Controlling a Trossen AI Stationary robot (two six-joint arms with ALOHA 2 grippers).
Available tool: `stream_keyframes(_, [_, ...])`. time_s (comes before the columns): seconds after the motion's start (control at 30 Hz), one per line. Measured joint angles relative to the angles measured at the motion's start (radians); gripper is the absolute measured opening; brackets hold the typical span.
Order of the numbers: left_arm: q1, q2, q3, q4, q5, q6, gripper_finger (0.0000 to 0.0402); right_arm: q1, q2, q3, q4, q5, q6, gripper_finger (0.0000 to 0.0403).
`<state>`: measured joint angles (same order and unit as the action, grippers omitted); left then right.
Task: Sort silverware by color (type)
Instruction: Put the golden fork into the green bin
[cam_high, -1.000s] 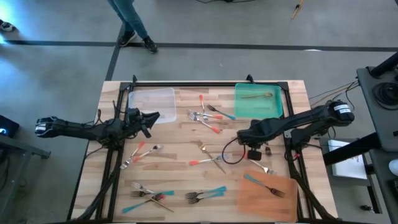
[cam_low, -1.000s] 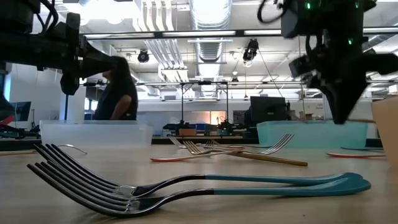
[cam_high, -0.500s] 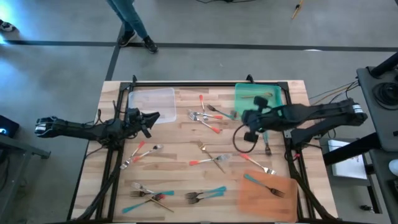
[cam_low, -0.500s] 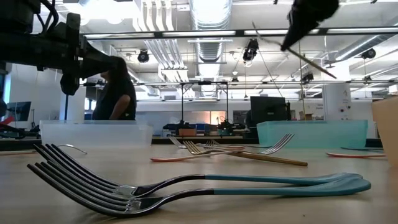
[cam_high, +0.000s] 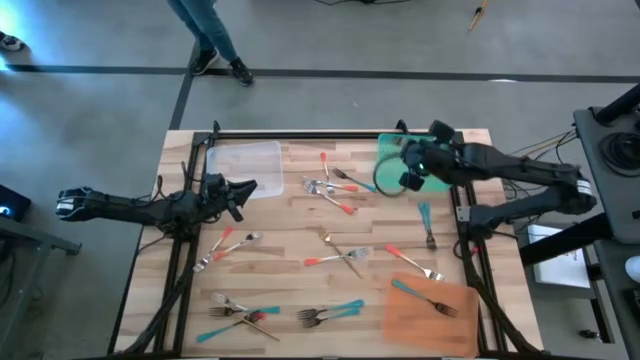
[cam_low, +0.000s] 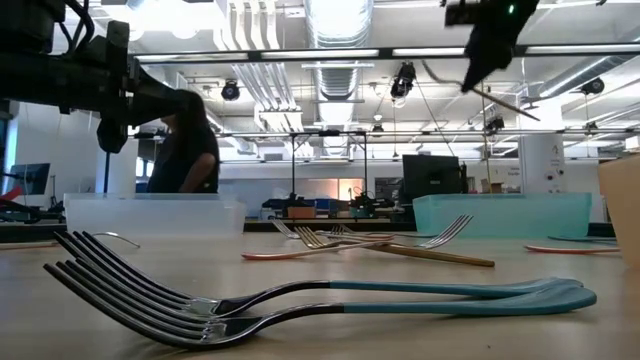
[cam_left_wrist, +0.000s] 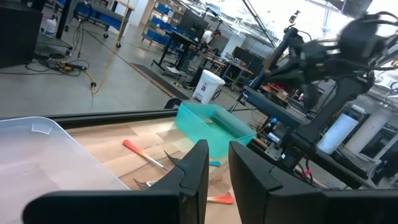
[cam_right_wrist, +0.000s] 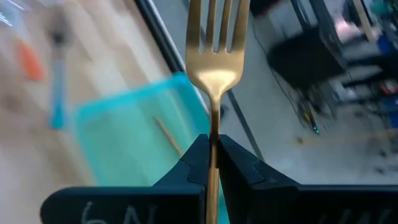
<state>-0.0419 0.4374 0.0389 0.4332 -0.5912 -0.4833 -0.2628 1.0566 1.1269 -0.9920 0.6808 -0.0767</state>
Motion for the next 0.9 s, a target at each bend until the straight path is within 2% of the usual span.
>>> stream_keyframes(0.1, [0.000, 0.000, 0.000, 0.000, 0.000, 0.000, 0.0046, -0.125, 0.024, -0.046, 0.056, -0.035, -0.063, 0.0012])
stream_keyframes(0.23, [0.000, 0.000, 0.000, 0.000, 0.000, 0.000, 0.0046, -0.288, 0.073, -0.096, 0.111, -0.166, -0.123, 0.0012])
stream_keyframes(0.33, [0.000, 0.000, 0.000, 0.000, 0.000, 0.000, 0.0046, -0.362, 0.110, -0.112, 0.132, -0.192, -0.118, 0.0012])
stream_keyframes(0.4, [0.000, 0.000, 0.000, 0.000, 0.000, 0.000, 0.0046, -0.385, 0.122, -0.113, 0.132, -0.200, -0.109, 0.0012])
stream_keyframes(0.57, [0.000, 0.000, 0.000, 0.000, 0.000, 0.000, 0.0046, -0.392, 0.138, -0.111, 0.140, -0.312, -0.107, 0.0013])
stream_keyframes(0.77, [0.000, 0.000, 0.000, 0.000, 0.000, 0.000, 0.0046, -0.394, 0.159, -0.109, 0.168, -0.314, -0.133, 0.0013])
stream_keyframes(0.9, [0.000, 0.000, 0.000, 0.000, 0.000, 0.000, 0.0046, -0.392, 0.171, -0.109, 0.167, -0.315, -0.072, 0.0016])
